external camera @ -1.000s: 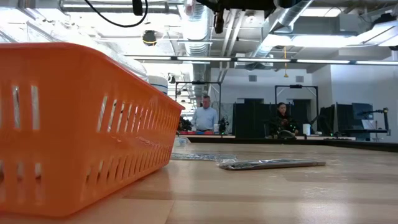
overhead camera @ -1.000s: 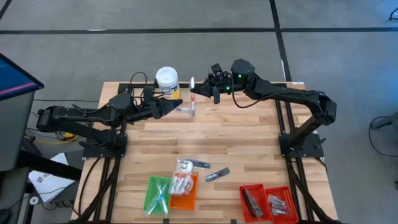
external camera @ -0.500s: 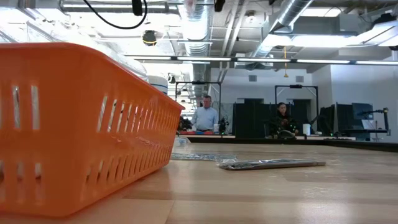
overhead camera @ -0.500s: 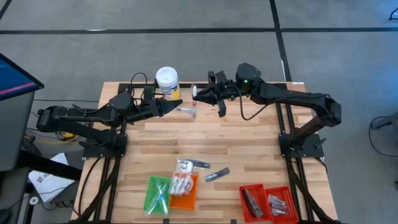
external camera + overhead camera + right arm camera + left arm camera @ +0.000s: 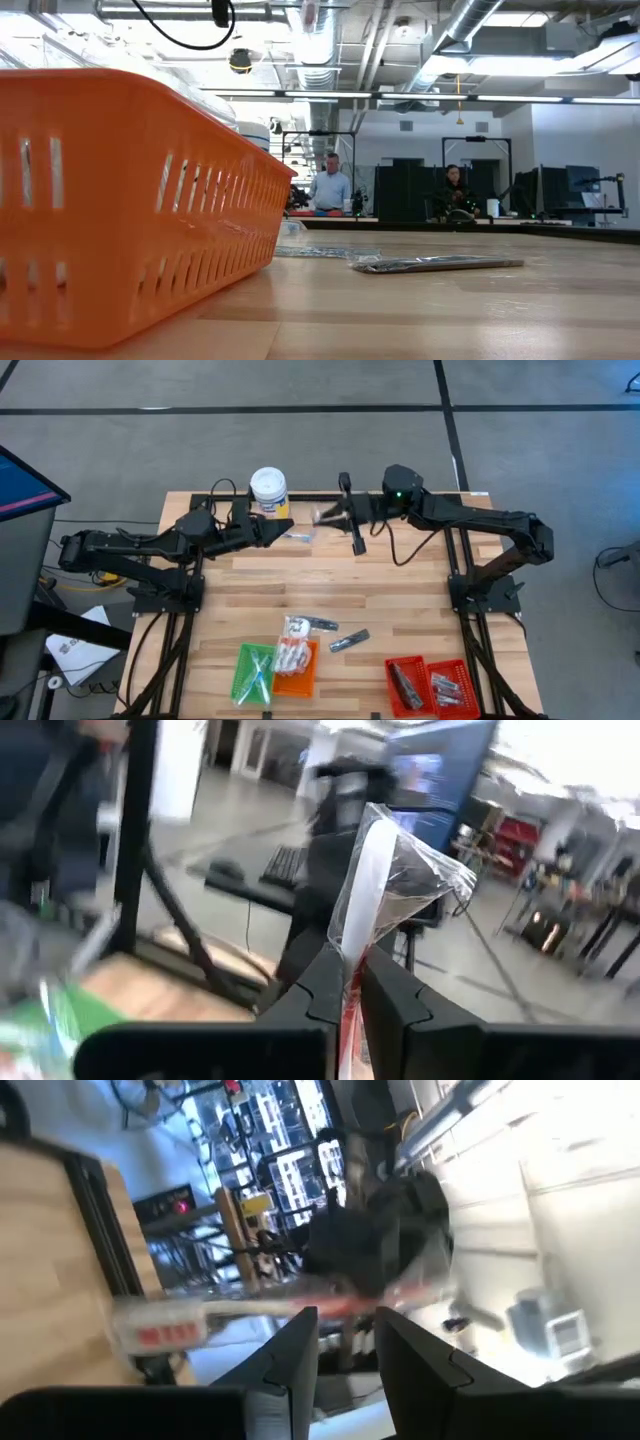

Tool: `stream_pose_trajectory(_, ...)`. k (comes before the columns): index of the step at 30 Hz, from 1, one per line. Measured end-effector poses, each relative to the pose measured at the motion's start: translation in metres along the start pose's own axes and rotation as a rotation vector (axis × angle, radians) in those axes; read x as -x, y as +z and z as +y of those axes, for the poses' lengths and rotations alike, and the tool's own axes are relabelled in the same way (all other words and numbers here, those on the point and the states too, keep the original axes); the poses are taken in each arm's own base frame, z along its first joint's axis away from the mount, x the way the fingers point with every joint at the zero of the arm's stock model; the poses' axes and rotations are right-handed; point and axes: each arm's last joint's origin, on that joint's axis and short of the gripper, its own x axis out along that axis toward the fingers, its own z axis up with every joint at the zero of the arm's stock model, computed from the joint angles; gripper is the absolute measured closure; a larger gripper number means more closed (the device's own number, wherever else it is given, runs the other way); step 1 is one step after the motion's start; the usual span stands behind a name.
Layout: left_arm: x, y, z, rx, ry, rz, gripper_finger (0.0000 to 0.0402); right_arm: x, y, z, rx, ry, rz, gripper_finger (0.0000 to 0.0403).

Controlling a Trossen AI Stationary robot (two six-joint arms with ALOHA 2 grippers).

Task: Pick & Place Travel size toiletries
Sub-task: Put the orange toothbrush into the green basket

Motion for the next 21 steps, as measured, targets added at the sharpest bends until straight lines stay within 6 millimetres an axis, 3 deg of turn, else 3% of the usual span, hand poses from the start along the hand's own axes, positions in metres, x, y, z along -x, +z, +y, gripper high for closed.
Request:
stream_pose_trajectory(10,-0.010,-0.012,0.009,0.384,0.024,0.193,0.0305,-0.002,0.018,0.030,0.425,-0.127,0.097,0.0386)
stream_pose_trajectory(16,-0.020,-0.017,0.020,0.511,0.067,0.219,0.0305,-0.006,0.024,0.048,0.566,-0.158,0.149,0.0384)
stream_pose_trajectory(21,-0.027,-0.013,0.019,0.552,-0.001,0.195,0.0305,-0.010,0.027,0.059,0.689,-0.166,0.182,0.0384)
